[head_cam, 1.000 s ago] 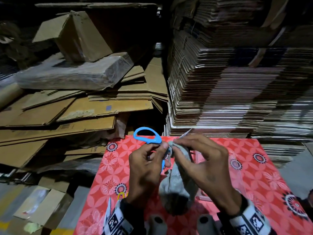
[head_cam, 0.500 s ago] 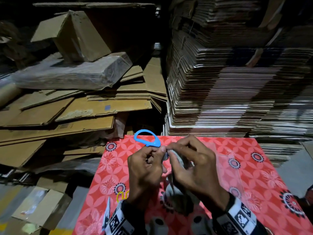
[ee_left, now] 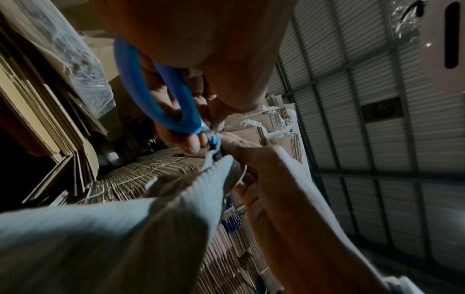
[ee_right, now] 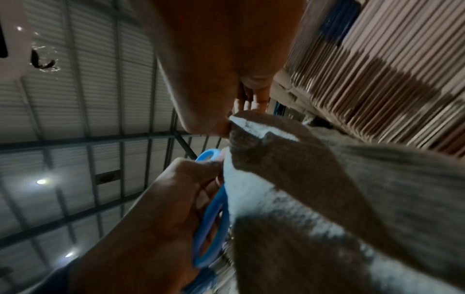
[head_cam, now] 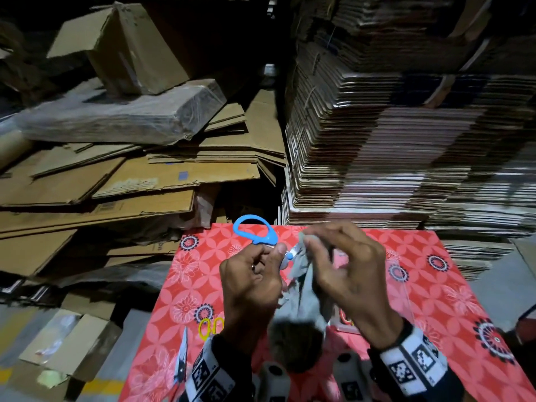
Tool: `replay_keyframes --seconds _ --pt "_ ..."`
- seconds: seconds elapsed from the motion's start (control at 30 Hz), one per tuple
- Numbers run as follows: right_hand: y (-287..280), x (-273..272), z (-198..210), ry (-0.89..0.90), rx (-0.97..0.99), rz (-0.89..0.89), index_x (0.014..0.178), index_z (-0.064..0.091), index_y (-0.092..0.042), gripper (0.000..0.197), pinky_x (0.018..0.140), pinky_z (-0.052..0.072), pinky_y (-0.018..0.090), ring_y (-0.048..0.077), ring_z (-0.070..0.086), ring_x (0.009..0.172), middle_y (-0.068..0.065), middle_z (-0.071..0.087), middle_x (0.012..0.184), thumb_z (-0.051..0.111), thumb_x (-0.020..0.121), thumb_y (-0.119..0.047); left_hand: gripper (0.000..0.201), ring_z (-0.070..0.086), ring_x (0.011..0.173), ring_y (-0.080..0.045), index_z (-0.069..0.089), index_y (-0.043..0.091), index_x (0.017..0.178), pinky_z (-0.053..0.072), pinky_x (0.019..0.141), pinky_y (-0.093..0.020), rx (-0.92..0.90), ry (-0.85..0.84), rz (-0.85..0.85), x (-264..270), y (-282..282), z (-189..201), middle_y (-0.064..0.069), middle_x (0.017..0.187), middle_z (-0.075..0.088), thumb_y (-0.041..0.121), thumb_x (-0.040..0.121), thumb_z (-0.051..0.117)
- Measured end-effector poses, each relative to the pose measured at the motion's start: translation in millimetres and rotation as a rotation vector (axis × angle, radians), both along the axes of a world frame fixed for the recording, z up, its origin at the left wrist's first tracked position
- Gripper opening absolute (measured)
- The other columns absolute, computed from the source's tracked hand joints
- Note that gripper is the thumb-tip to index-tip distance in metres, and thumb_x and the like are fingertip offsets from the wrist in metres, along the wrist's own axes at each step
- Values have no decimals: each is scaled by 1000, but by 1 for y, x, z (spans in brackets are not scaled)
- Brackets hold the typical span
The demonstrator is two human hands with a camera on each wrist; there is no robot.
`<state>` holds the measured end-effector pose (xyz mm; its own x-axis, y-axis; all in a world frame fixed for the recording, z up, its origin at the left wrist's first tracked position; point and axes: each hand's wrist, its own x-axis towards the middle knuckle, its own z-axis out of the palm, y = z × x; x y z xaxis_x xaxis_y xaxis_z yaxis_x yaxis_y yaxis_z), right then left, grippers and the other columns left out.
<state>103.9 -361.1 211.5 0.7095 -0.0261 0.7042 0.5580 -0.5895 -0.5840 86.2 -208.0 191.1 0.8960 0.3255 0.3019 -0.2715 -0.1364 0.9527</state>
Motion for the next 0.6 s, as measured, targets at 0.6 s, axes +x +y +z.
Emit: replay_keyframes --seconds 0.6 --pt "8 -25 -7 33 -61 65 95 82 -10 15 69 50 19 6 64 77 1 69 88 79 88 3 29 64 44 -11 72 10 73 50 48 -33 66 -68 -5 -7 -6 -6 6 54 65 28 96 66"
